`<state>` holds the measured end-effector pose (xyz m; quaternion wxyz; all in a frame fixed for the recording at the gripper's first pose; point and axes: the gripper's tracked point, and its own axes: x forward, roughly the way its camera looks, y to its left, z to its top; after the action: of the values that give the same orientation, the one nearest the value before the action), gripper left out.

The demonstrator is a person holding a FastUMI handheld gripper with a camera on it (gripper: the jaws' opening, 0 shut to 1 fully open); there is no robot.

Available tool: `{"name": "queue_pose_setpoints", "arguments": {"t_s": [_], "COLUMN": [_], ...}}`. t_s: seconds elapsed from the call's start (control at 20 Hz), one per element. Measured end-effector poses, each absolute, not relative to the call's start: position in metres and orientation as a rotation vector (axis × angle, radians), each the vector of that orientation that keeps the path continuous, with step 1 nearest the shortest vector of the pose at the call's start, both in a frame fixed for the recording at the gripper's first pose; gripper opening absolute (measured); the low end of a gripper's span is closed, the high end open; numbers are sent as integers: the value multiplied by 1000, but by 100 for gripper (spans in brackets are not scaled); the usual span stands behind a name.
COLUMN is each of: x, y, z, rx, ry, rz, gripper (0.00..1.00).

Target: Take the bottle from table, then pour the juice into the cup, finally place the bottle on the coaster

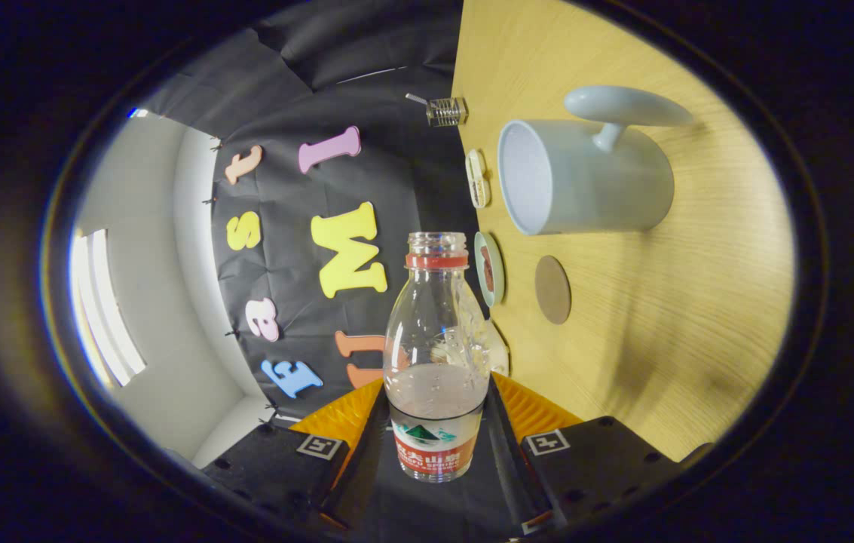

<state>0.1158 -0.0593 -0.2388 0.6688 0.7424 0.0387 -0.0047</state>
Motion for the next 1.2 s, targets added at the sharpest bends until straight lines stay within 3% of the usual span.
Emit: {"name": "queue_pose_setpoints", "arguments": {"t_s": [1.2], "x": [120], "y": [-57], "z": [-233], "rx": [1767], "ry": [91], "rz": [-20], "gripper": [73]}}
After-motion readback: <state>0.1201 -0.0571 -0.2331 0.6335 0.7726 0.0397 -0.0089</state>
